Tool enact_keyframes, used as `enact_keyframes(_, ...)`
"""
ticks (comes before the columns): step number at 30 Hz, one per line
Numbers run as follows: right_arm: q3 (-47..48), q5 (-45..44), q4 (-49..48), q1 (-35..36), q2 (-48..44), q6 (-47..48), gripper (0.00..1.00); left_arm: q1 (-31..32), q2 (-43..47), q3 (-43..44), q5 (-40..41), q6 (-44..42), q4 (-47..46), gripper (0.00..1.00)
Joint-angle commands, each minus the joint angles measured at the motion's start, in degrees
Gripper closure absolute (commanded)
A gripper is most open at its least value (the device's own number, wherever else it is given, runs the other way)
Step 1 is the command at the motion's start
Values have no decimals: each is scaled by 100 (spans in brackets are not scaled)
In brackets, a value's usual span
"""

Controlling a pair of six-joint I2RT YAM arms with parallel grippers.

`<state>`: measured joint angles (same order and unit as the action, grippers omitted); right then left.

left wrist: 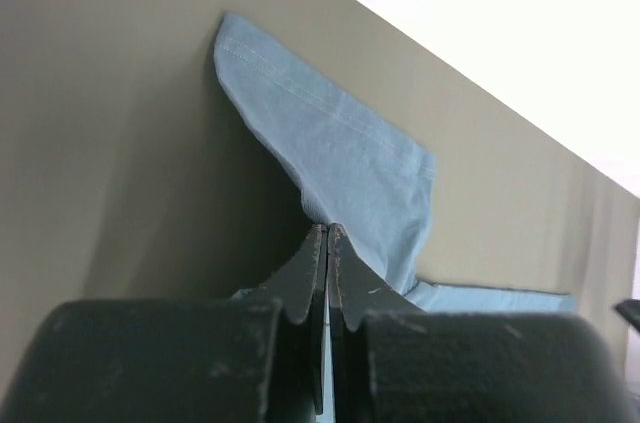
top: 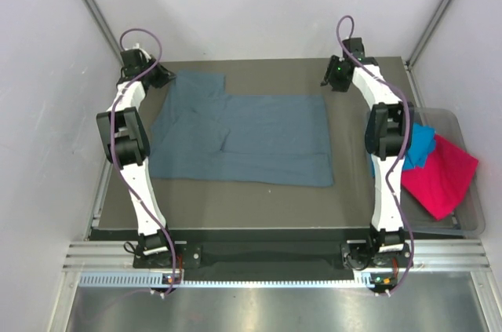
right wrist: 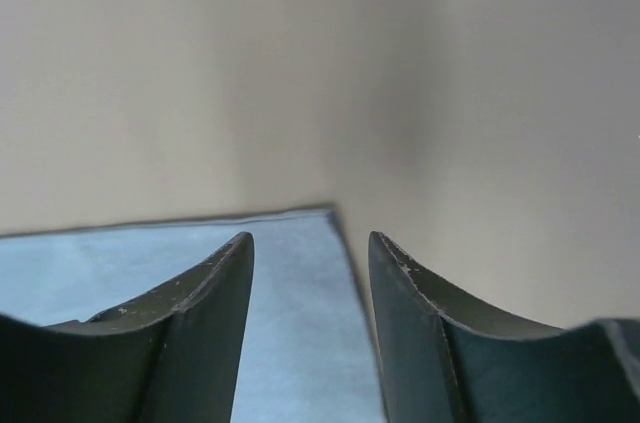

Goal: Fold and stack the t-shirts
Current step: Fold the tshirt

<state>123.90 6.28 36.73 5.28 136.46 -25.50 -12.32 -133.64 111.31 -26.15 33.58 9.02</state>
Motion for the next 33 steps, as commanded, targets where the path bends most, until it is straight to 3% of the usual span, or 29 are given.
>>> enact_keyframes(1, 205, -268, 10, 96, 284, 281, 49, 1, -4, 111, -127, 183, -409, 100)
enact_keyframes(5, 275, -496, -52, 149, 433, 308, 50, 10, -56, 119, -215, 271, -506, 100)
enact_keyframes(7, 319, -602, -87, 193, 477, 274, 60, 1, -57, 58, -241, 298, -532, 100)
enact_keyframes(10, 495, -892, -35, 281, 565, 265, 65, 10, 5, -65, -250, 228, -541, 100)
enact_keyframes(25, 592, -1779, 422, 729, 803, 413, 61, -43, -65, -153, -320, 385, -603, 100)
enact_keyframes(33, 627, -1920, 493, 790, 952, 537, 69, -43, -65, -162, -303, 325, -577, 100)
